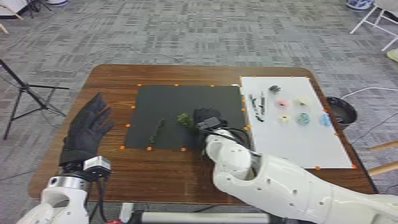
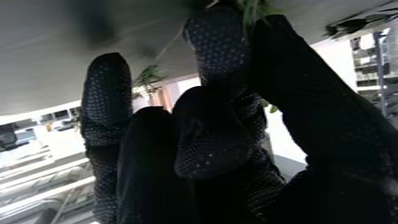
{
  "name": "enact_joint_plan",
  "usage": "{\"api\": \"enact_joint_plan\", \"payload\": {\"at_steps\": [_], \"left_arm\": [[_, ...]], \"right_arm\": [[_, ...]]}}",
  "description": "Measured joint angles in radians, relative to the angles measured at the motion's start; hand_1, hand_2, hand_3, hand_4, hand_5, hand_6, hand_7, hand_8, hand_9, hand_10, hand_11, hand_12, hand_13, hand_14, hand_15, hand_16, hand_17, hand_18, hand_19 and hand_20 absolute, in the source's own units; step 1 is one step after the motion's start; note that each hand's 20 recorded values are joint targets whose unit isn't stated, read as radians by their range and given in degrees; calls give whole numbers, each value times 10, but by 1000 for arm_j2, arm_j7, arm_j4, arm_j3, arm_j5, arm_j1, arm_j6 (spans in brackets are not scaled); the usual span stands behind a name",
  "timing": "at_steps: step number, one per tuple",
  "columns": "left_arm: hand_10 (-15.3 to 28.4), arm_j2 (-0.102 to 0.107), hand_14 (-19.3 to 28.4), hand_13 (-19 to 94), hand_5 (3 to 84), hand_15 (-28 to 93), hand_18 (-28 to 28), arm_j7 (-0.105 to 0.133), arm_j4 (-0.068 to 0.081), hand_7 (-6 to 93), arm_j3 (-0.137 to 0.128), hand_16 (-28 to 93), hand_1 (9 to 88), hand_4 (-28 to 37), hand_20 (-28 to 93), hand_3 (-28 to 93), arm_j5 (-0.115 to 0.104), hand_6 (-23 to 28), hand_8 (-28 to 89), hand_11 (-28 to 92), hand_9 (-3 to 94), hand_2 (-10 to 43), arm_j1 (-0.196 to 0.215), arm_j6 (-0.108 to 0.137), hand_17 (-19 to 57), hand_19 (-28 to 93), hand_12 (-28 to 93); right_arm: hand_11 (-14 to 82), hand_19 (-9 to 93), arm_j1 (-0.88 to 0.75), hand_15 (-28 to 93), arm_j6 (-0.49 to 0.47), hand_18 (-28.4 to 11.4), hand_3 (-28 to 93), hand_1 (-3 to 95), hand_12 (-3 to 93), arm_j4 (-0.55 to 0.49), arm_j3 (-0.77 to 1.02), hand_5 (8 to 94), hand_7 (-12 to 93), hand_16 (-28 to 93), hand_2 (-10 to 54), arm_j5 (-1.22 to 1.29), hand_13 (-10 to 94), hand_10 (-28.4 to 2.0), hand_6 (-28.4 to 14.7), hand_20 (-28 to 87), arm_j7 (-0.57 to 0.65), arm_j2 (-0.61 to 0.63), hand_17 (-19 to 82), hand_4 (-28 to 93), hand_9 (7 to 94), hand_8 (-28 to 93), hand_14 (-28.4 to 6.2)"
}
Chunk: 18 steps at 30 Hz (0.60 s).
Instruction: Arrange flowers
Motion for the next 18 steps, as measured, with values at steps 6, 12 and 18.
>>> {"api": "enact_joint_plan", "payload": {"at_steps": [6,12,18], "left_arm": [[87,0,110,116,235,147,179,2,-23,158,-1,107,262,-261,130,665,16,10,-71,132,158,-65,11,-6,-137,315,221],[86,0,110,117,235,146,179,2,-26,158,5,107,262,-260,129,666,18,11,-71,131,158,-66,6,-12,-136,313,222],[86,1,110,117,235,146,178,2,-19,158,29,107,262,-260,129,666,19,10,-71,131,159,-66,-27,-19,-135,312,223]], "right_arm": [[645,795,-11,888,-14,-152,853,368,397,1,10,892,390,296,-78,-6,926,-69,26,272,0,-21,383,-95,937,247,-48],[649,800,-22,886,-18,-153,854,363,390,1,19,899,381,297,-64,-15,929,-67,25,267,0,-32,385,-99,937,245,-49],[649,803,-46,885,-22,-153,856,359,387,8,41,901,376,299,-51,-23,931,-68,24,261,1,-63,386,-103,937,240,-49]]}}
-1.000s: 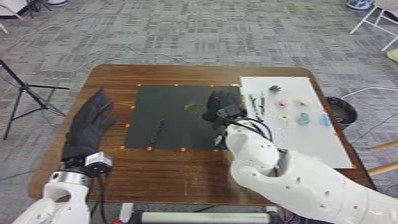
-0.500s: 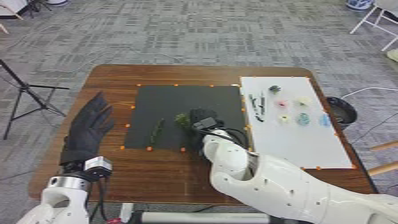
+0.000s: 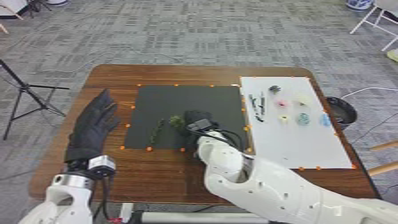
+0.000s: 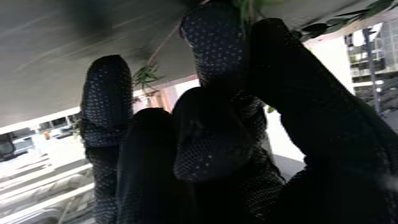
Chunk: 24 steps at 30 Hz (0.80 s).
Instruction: Arrange flowers
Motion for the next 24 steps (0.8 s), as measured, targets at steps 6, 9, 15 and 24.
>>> {"api": "enact_joint_plan", "payload": {"at_steps": [6,9,15,24], "left_arm": [[86,0,110,117,235,145,179,-1,2,159,4,108,261,-260,130,668,0,10,-72,130,159,-68,-12,-2,-137,312,223],[86,0,110,117,234,146,179,-2,2,160,4,108,262,-261,130,668,0,9,-72,130,159,-67,-12,-3,-136,312,223],[86,-1,110,117,234,146,179,-2,2,159,0,107,262,-260,130,667,0,10,-72,130,159,-67,-8,-6,-136,312,223],[87,-1,111,117,235,146,180,-1,0,158,-10,107,262,-260,130,668,0,10,-72,130,159,-67,5,-10,-137,314,222]], "right_arm": [[648,805,-15,884,0,-153,856,357,384,0,10,901,373,300,-43,-6,931,-67,25,257,1,-17,386,-107,937,234,-49],[649,806,-21,883,-1,-154,858,350,380,0,16,904,369,300,-41,-11,931,-66,26,256,1,-21,385,-99,937,225,-48],[659,812,-28,882,2,-158,848,307,357,0,24,921,399,302,-41,-9,933,-68,29,252,-2,-22,386,-118,937,13,-48],[634,814,-32,882,3,-165,780,199,384,-2,33,913,383,309,-66,-9,926,-67,24,253,-9,-18,380,-208,937,-66,-41]]}}
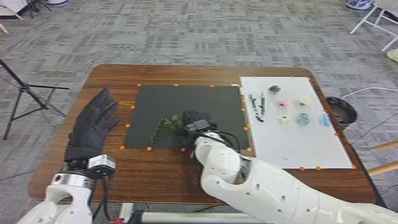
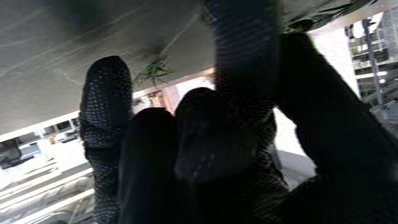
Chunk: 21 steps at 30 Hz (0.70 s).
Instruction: Arrange flowers
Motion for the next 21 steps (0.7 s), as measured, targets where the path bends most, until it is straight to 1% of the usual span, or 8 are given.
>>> {"api": "enact_joint_plan", "payload": {"at_steps": [3,6,9,12,15,18,19,21], "left_arm": [[88,0,110,117,235,145,180,0,-1,159,-4,107,262,-261,130,667,0,10,-72,128,159,-67,5,0,-137,315,222],[88,0,110,118,235,145,180,1,-4,159,-9,107,262,-261,130,668,0,10,-72,128,159,-67,11,0,-137,315,223],[87,0,111,118,235,146,180,2,-10,159,-14,107,262,-261,129,668,1,10,-72,128,160,-67,18,1,-137,315,224],[87,0,110,118,235,147,179,5,-11,158,-17,108,262,-261,129,668,2,10,-71,128,159,-67,23,3,-135,313,225],[87,0,109,117,233,146,178,6,-12,161,-23,108,262,-260,129,670,0,10,-71,127,159,-69,31,10,-134,312,225],[86,-1,108,116,229,145,177,12,-12,163,-30,108,263,-259,129,672,-9,9,-72,128,157,-72,46,24,-134,311,226],[86,-3,107,116,229,145,177,15,-11,163,-32,108,264,-260,130,672,-15,9,-73,128,157,-74,54,29,-134,311,226],[85,-9,107,116,228,144,177,21,-10,164,-37,109,264,-262,131,671,-34,9,-74,129,155,-77,72,39,-133,310,227]], "right_arm": [[628,812,-2,881,-1,-169,759,150,393,-10,1,911,377,311,-47,-2,924,-68,19,256,0,5,377,-223,937,-65,-41],[624,810,-16,880,0,-171,745,133,397,-38,15,907,362,313,-36,-4,922,-69,13,258,1,15,375,-229,934,-67,-38],[615,799,-30,876,22,-174,738,125,404,-85,37,880,277,324,-31,-4,910,-74,-2,266,5,32,363,-229,919,-72,-38],[592,788,-33,868,86,-181,720,115,399,-140,59,827,202,326,-16,-3,884,-82,-20,282,6,57,342,-226,899,-80,-42],[590,785,-26,868,187,-188,722,122,399,-198,85,792,184,324,-20,7,850,-96,-26,303,2,92,324,-220,871,-77,-59],[535,767,-16,829,264,-198,724,152,377,-262,136,734,191,304,-39,21,782,-123,-30,343,-21,139,289,-214,809,-69,-75],[519,759,-15,815,271,-203,721,165,371,-287,166,708,199,300,-48,27,751,-132,-31,356,-33,159,274,-215,783,-67,-80],[519,746,-16,811,269,-209,714,184,373,-335,231,680,211,298,-70,37,712,-136,-36,376,-52,202,258,-228,727,-66,-91]]}}
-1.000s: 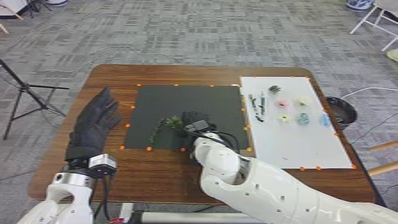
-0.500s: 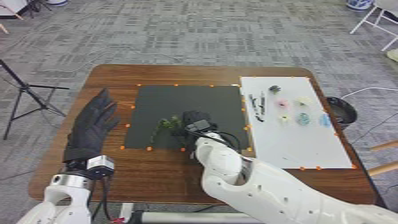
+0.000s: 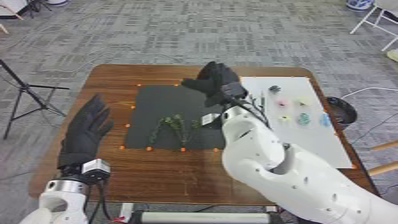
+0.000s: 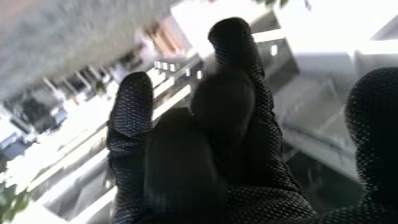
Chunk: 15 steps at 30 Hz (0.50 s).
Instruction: Arrange flowers
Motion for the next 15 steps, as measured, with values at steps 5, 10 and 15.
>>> {"api": "enact_joint_plan", "payload": {"at_steps": [5,10,15], "left_arm": [[85,-12,107,116,228,144,177,23,0,166,-52,110,260,-278,131,666,-89,9,-74,128,155,-86,86,2,-133,307,227],[85,-14,107,115,229,143,177,46,-1,164,-105,111,256,-282,132,667,-105,10,-75,129,155,-85,189,9,-133,306,227],[85,-14,107,115,228,142,176,47,-1,165,-104,111,254,-282,132,669,-97,10,-74,131,155,-84,204,13,-132,305,227]], "right_arm": [[552,735,-17,824,-101,-208,576,281,381,-70,158,671,344,281,-95,10,686,-139,-47,409,2,149,257,-282,687,-75,-96],[559,758,-76,826,-256,-199,313,383,375,-32,264,715,386,286,-94,20,727,-132,-37,402,51,304,288,-250,747,-91,-85],[569,777,-76,832,-288,-199,461,302,373,90,206,738,435,295,-95,26,752,-129,-30,390,81,364,304,-280,775,-100,-84]]}}
